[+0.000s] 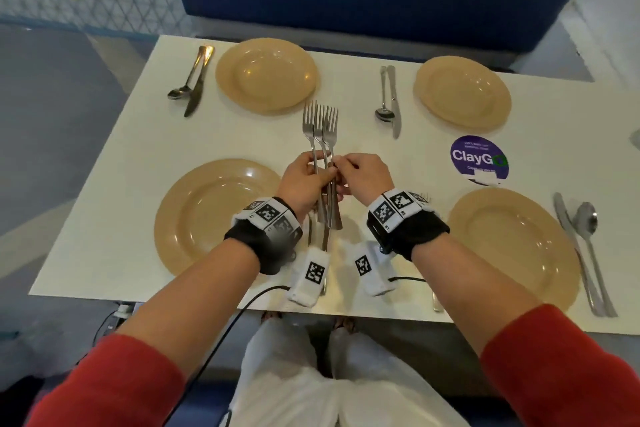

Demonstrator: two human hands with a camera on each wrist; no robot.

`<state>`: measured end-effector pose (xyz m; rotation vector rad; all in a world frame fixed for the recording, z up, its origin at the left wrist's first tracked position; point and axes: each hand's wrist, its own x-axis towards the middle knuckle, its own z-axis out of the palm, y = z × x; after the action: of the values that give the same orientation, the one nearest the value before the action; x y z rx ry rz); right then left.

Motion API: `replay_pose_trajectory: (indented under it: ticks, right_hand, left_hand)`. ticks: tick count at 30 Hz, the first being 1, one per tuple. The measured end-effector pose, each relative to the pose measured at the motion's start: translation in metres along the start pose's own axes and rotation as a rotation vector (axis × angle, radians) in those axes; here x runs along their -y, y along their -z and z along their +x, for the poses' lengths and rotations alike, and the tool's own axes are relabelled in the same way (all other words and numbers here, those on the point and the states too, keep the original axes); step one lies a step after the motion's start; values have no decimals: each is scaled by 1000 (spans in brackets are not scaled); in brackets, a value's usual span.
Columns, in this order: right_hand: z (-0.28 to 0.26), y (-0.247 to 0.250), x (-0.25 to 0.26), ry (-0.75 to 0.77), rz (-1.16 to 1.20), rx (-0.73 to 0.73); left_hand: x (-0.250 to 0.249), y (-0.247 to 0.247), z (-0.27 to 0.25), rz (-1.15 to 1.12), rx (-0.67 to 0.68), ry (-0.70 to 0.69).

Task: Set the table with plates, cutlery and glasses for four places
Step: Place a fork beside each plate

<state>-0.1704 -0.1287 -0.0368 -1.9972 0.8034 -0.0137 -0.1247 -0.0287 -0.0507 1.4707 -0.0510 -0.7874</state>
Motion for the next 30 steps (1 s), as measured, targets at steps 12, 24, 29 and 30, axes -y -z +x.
replay_pose_trajectory:
  ticks: [12,24,29,30]
  right_hand:
    - [26,-161,132,23,47,74]
    - [-11,-292,157,-40,-341,378]
    - [-23,-311,149,-46,-550,356]
    - [-24,-312,148,-54,-569,351]
  left_hand:
    - [-45,218,21,93,-180,-63]
    - [-34,350,29,348,-425,-35]
    - [-19,346,23,327,-361,-1]
    - [-16,344,23,330,-351,11]
